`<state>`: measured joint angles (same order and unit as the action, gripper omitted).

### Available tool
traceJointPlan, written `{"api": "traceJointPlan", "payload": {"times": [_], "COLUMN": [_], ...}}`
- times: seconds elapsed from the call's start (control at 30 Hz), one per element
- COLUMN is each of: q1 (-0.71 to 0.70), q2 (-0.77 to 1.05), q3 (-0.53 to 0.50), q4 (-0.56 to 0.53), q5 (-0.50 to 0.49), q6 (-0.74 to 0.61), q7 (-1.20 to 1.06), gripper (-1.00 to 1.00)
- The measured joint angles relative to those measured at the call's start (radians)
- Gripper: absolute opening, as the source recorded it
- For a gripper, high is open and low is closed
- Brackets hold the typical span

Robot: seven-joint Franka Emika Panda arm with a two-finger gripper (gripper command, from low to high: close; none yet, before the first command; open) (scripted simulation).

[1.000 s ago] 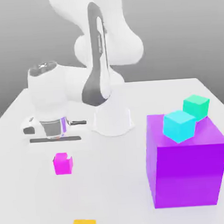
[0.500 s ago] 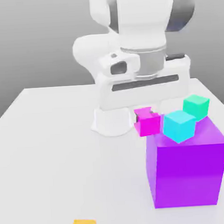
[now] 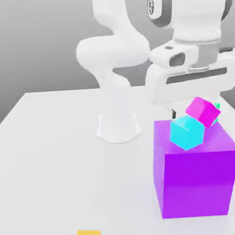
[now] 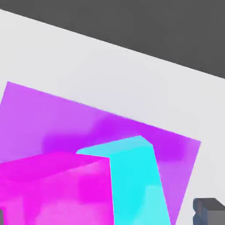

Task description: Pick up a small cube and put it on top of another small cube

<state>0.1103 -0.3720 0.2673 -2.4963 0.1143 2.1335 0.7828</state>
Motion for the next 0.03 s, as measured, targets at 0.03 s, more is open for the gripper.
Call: {"api": "traceJointPlan", "payload": {"times": [0.03], "q1": [0.000], "q2": [-0.017], "q3": [-0.004], "q4": [0.023], "q5": [0.000], "q6": [-0.040], "q7": [-0.001], "gripper": [1.00]}}
